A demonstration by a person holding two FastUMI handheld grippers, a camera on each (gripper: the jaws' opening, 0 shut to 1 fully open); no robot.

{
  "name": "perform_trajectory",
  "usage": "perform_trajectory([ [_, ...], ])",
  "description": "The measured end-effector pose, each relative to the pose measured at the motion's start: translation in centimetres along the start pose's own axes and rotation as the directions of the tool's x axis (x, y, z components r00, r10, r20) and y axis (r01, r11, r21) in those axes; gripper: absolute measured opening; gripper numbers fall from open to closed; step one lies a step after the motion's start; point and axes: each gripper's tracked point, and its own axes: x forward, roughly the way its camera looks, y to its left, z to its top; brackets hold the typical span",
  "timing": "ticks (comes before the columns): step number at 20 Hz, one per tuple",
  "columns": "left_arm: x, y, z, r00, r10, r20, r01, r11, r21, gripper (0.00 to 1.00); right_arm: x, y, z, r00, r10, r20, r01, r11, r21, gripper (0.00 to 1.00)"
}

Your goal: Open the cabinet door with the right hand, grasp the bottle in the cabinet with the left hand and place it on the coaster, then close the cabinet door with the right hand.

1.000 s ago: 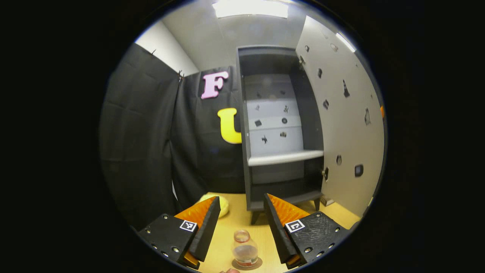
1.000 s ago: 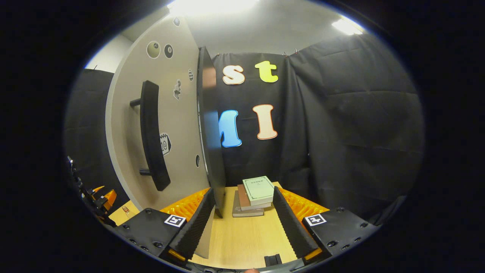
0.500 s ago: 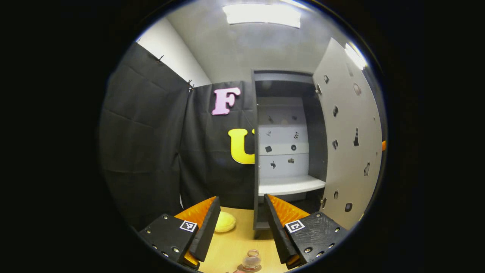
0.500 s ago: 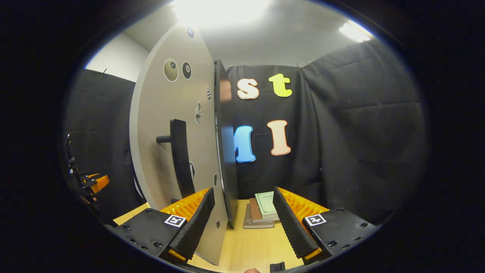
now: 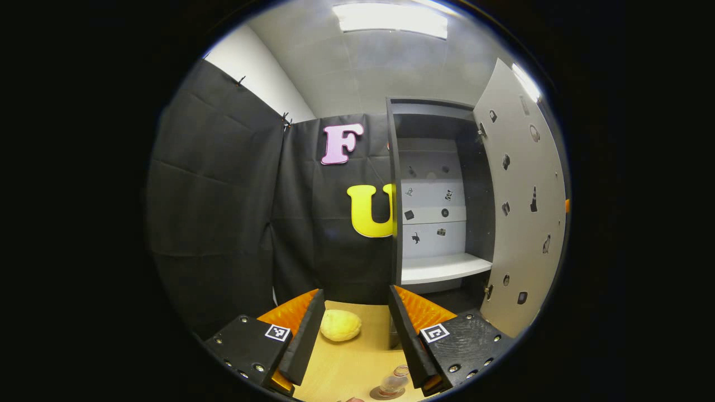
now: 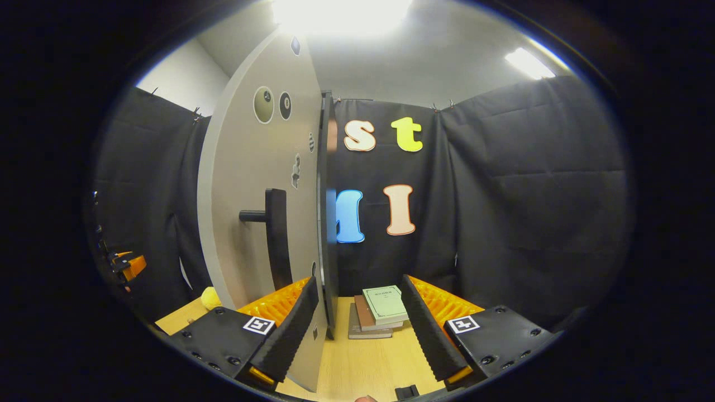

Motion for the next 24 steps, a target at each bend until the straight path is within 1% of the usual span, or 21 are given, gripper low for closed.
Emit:
perform_trajectory([
  [2, 0.3, 0.6, -0.2, 1.0, -0.012, -0.003, 0.012, 1.0, 0.002, 0.64, -0.4, 1.3, -0.1, 1.0, 0.004, -0.006, -0.004, 1.0, -0.002, 0.96],
  [3, 0.5, 0.7, -0.5, 1.0, -0.022, -0.007, 0.022, 1.0, 0.0, 0.66, -0.4, 1.8, -0.1, 1.0, 0.009, -0.007, -0.009, 1.0, 0.001, 0.96],
  [4, 0.6, 0.9, -0.6, 1.0, -0.03, -0.01, 0.03, 1.0, 0.0, 0.66, -0.5, 2.3, -0.1, 1.0, 0.014, -0.008, -0.014, 1.0, 0.003, 0.92],
  [5, 0.8, 1.1, -0.7, 0.999, -0.035, -0.011, 0.035, 0.999, 0.001, 0.66, -0.5, 2.9, -0.1, 1.0, 0.02, -0.008, -0.02, 1.0, 0.006, 0.96],
  [6, 1.0, 1.4, -0.8, 0.999, -0.039, -0.014, 0.039, 0.999, 0.002, 0.66, -0.6, 3.5, -0.1, 1.0, 0.027, -0.01, -0.026, 1.0, 0.007, 0.92],
  [10, 1.9, 2.5, -1.4, 0.998, -0.055, -0.024, 0.055, 0.998, -0.009, 0.66, -0.6, 6.2, -0.2, 0.998, 0.056, -0.013, -0.056, 0.998, 0.007, 0.92],
  [13, 2.2, 3.3, -1.9, 0.998, -0.057, -0.029, 0.056, 0.998, -0.017, 0.66, -0.3, 8.1, 0.0, 0.997, 0.079, -0.01, -0.079, 0.997, 0.007, 0.92],
  [14, 2.3, 3.7, -1.9, 0.998, -0.058, -0.029, 0.057, 0.998, -0.023, 0.67, -0.3, 8.6, 0.1, 0.996, 0.084, -0.011, -0.084, 0.996, 0.006, 0.96],
  [15, 2.4, 4.0, -2.1, 0.998, -0.058, -0.03, 0.057, 0.998, -0.028, 0.67, -0.1, 9.1, 0.1, 0.996, 0.089, -0.01, -0.089, 0.996, 0.005, 0.92],
  [16, 2.4, 4.3, -2.2, 0.998, -0.058, -0.031, 0.057, 0.998, -0.031, 0.66, 0.0, 9.6, 0.2, 0.995, 0.096, -0.011, -0.096, 0.995, 0.004, 0.92],
  [17, 2.5, 4.6, -2.4, 0.998, -0.056, -0.034, 0.055, 0.998, -0.032, 0.64, 0.2, 10.3, 0.2, 0.995, 0.103, -0.011, -0.103, 0.995, 0.004, 0.92],
  [18, 2.5, 5.0, -2.6, 0.998, -0.054, -0.037, 0.052, 0.998, -0.031, 0.66, 0.2, 10.8, 0.2, 0.994, 0.11, -0.012, -0.11, 0.994, 0.004, 0.92],
  [19, 2.4, 5.3, -2.7, 0.998, -0.051, -0.039, 0.05, 0.998, -0.03, 0.66, 0.5, 11.4, 0.1, 0.993, 0.118, -0.011, -0.118, 0.993, 0.005, 0.92],
  [20, 2.3, 5.8, -2.8, 0.998, -0.047, -0.042, 0.046, 0.998, -0.03, 0.64, 0.6, 12.0, 0.1, 0.992, 0.129, -0.011, -0.129, 0.992, 0.008, 0.92],
  [21, 2.3, 6.3, -3.0, 0.998, -0.043, -0.045, 0.042, 0.999, -0.03, 0.66, 0.9, 12.7, 0.0, 0.99, 0.141, -0.012, -0.141, 0.99, 0.012, 0.92],
  [23, 2.2, 7.4, -3.2, 0.998, -0.034, -0.049, 0.032, 0.999, -0.031, 0.66, 1.3, 14.2, -0.1, 0.987, 0.163, -0.01, -0.163, 0.986, 0.017, 0.92],
  [24, 2.1, 8.1, -3.1, 0.998, -0.028, -0.05, 0.027, 0.999, -0.032, 0.65, 1.5, 14.8, 0.0, 0.985, 0.174, -0.008, -0.174, 0.985, 0.015, 0.92],
])
